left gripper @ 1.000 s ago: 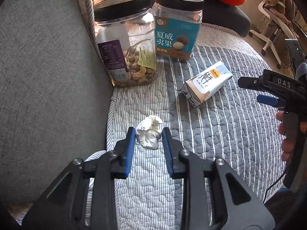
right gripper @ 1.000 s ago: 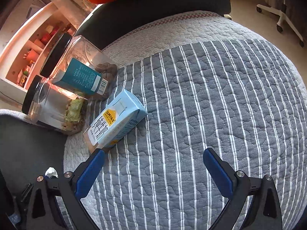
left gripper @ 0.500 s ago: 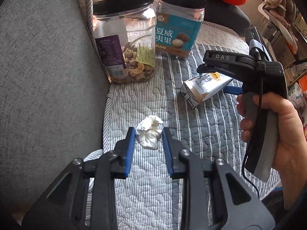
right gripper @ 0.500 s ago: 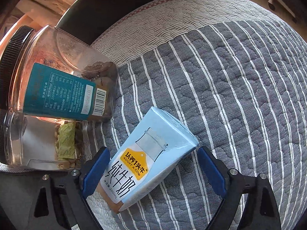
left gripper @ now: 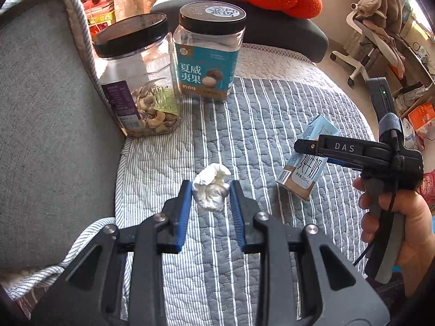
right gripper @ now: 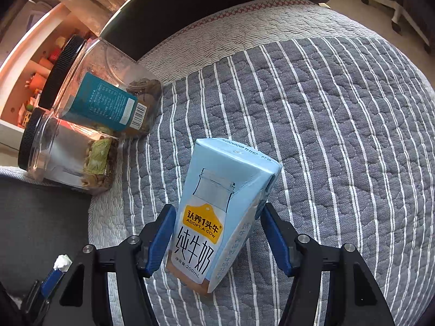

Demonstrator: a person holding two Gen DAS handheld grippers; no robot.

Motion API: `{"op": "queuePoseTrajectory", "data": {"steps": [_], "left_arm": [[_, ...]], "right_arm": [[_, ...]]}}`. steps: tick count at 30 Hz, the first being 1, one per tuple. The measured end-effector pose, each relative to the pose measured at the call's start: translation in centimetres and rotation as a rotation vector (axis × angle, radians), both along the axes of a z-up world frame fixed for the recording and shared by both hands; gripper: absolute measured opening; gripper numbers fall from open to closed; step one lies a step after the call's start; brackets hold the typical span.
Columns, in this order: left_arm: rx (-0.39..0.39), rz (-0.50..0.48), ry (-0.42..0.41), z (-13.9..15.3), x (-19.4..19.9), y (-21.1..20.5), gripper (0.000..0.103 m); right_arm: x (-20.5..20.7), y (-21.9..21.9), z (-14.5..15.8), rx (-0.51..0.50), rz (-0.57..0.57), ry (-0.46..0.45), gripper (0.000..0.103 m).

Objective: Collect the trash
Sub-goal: 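Lift the milk carton with the right gripper and carry it toward the white bin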

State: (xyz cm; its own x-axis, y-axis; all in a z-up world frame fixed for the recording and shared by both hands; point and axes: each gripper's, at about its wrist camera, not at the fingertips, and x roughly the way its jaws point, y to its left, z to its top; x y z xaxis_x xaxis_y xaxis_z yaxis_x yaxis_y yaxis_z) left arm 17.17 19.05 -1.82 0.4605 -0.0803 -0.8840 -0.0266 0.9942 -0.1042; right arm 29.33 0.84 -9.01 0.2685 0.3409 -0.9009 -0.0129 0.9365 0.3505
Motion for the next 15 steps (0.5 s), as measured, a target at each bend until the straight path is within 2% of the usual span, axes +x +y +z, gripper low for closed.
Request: {"op": "queuePoseTrajectory", "data": {"steps": [3, 6, 15], "left_arm": [[-0.008, -0.031, -0.013, 0.6, 0.1, -1.9, 0.030], [-0.013, -0.061, -0.024, 0.8, 0.3, -3.9, 0.030], [-0.023, -0.148, -0.021, 0.9, 1.1, -10.9, 0.030]], "right_arm": [[-1.3, -2.9, 1.7, -0.020, 0.002, -0.028, 0.065], [-2.9, -5.7, 3.1, -0.041, 0.001, -0.055, 0.059], [-7.6, -14.9, 6.5, -0.076, -0.040, -0.125, 0.058]]}}
